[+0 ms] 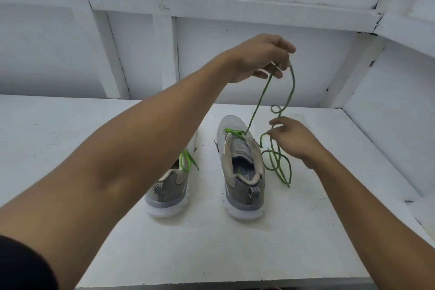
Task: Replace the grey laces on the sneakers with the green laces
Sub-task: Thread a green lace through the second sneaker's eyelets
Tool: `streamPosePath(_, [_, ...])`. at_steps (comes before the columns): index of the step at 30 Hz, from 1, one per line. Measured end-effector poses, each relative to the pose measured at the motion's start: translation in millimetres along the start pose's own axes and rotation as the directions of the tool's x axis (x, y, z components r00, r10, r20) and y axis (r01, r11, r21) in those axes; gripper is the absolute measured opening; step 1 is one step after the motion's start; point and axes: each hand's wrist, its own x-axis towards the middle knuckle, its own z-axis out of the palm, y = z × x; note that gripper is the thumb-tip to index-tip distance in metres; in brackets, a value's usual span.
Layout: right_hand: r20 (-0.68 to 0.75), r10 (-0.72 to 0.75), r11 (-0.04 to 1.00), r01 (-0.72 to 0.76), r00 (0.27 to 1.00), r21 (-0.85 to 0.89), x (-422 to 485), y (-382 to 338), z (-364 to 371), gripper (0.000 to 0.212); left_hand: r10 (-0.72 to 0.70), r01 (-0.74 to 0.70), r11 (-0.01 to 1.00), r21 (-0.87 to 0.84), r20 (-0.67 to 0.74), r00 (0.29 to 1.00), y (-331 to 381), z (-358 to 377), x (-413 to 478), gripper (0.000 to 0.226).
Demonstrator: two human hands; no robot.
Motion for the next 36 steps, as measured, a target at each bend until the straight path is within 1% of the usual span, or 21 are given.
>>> streamPosePath(3, [-0.105,0.038,0.998,-0.034,0.994,0.044,9.9,-13.9,-12.3,0.04,0.074,-0.074,0.997,0.028,-0.005,0.997,11.0,0.1,-8.3,0.032])
streamPosePath(4, [-0.107,0.058,0.996,-0.049,0.993,0.08,14.3,-18.3,-17.4,0.041,0.096,-0.096,0.995,0.037,0.0,0.995,14.1,0.3,-11.8,0.031])
streamPosePath(5, [-0.075,0.084,0.986,-0.072,0.994,0.15,17.9,-23.7,-22.8,0.038,0.115,-0.116,0.992,0.049,0.011,0.993,16.4,0.0,-16.5,0.03])
streamPosePath(6, [-0.016,0.118,0.958,-0.11,0.993,0.266,21.6,-27.7,-29.8,0.032,0.133,-0.134,0.989,0.067,0.028,0.991,18.5,0.4,-21.2,0.029])
streamPosePath(8, [0.144,0.16,0.819,-0.213,0.977,0.533,29.4,-30.8,-45.6,0.016,0.153,-0.161,0.98,0.12,0.072,0.986,19.6,1.6,-33.4,0.026])
streamPosePath(9, [0.209,0.16,0.739,-0.258,0.965,0.623,33.5,-29.9,-54.2,0.016,0.154,-0.167,0.974,0.152,0.097,0.983,19.0,2.9,-40.4,0.025])
streamPosePath(10, [0.254,0.162,0.661,-0.296,0.954,0.69,39.1,-26.5,-61.9,0.022,0.15,-0.17,0.969,0.18,0.122,0.981,17.6,5.2,-48.2,0.025])
streamPosePath(12, [0.297,0.178,0.552,-0.345,0.938,0.759,51.3,-18.5,-72.9,0.041,0.133,-0.171,0.962,0.213,0.182,0.974,13.1,12.2,-64.2,0.023])
streamPosePath(14, [0.298,0.173,0.503,-0.344,0.939,0.793,63.1,-14.3,-79.5,0.049,0.101,-0.169,0.95,0.261,0.257,0.961,8.9,22.5,-79.6,0.021])
streamPosePath(16, [0.253,0.19,0.501,-0.315,0.949,0.806,74.7,-14.3,-83.0,0.045,0.06,-0.176,0.912,0.37,0.303,0.951,2.0,35.5,-93.4,0.019])
streamPosePath(17, [0.219,0.219,0.513,-0.303,0.951,0.803,79.0,-16.3,-84.9,0.042,0.058,-0.198,0.873,0.446,0.307,0.95,-2.9,42.4,-99.1,0.018])
streamPosePath(20, [0.164,0.263,0.579,-0.292,0.951,0.761,89.8,-20.5,-88.5,0.035,0.121,-0.293,0.712,0.639,0.299,0.946,-20.6,64.1,-116.6,0.018])
streamPosePath(25, [0.112,0.261,0.667,-0.263,0.959,0.697,101.0,-25.2,-100.3,0.022,0.239,-0.45,0.592,0.669,0.388,0.89,-48.4,97.8,-136.6,0.022])
streamPosePath(27, [0.092,0.239,0.714,-0.239,0.967,0.658,103.1,-28.7,-106.3,0.022,0.28,-0.509,0.554,0.658,0.429,0.859,-57.5,108.7,-138.4,0.023])
streamPosePath(29, [0.073,0.218,0.755,-0.215,0.973,0.62,104.2,-32.7,-110.3,0.021,0.264,-0.504,0.522,0.688,0.432,0.862,-64.9,117.8,-137.2,0.027])
streamPosePath(31, [0.06,0.178,0.791,-0.179,0.982,0.585,104.0,-36.5,-112.3,0.018,0.203,-0.47,0.5,0.727,0.429,0.88,-69.3,120.4,-133.3,0.033])
streamPosePath(32, [0.058,0.154,0.805,-0.159,0.986,0.571,102.5,-39.5,-112.0,0.017,0.2,-0.451,0.514,0.73,0.409,0.89,-70.7,118.0,-131.0,0.036])
streamPosePath(33, [0.058,0.131,0.818,-0.14,0.99,0.558,99.7,-43.4,-110.4,0.016,0.231,-0.415,0.556,0.72,0.346,0.909,-72.7,113.4,-128.5,0.036])
streamPosePath(34, [0.056,0.104,0.83,-0.117,0.993,0.545,96.6,-47.1,-107.7,0.015,0.288,-0.35,0.628,0.695,0.21,0.934,-74.5,107.0,-126.1,0.034])
streamPosePath(35, [0.052,0.071,0.843,-0.087,0.996,0.531,92.4,-50.7,-104.6,0.014,0.322,-0.248,0.723,0.645,0.004,0.947,-76.4,98.4,-122.8,0.03])
streamPosePath(36, [0.042,0.035,0.857,-0.051,0.999,0.513,88.5,-53.8,-100.4,0.014,0.289,-0.115,0.813,0.57,-0.224,0.931,-78.9,87.9,-119.5,0.026])
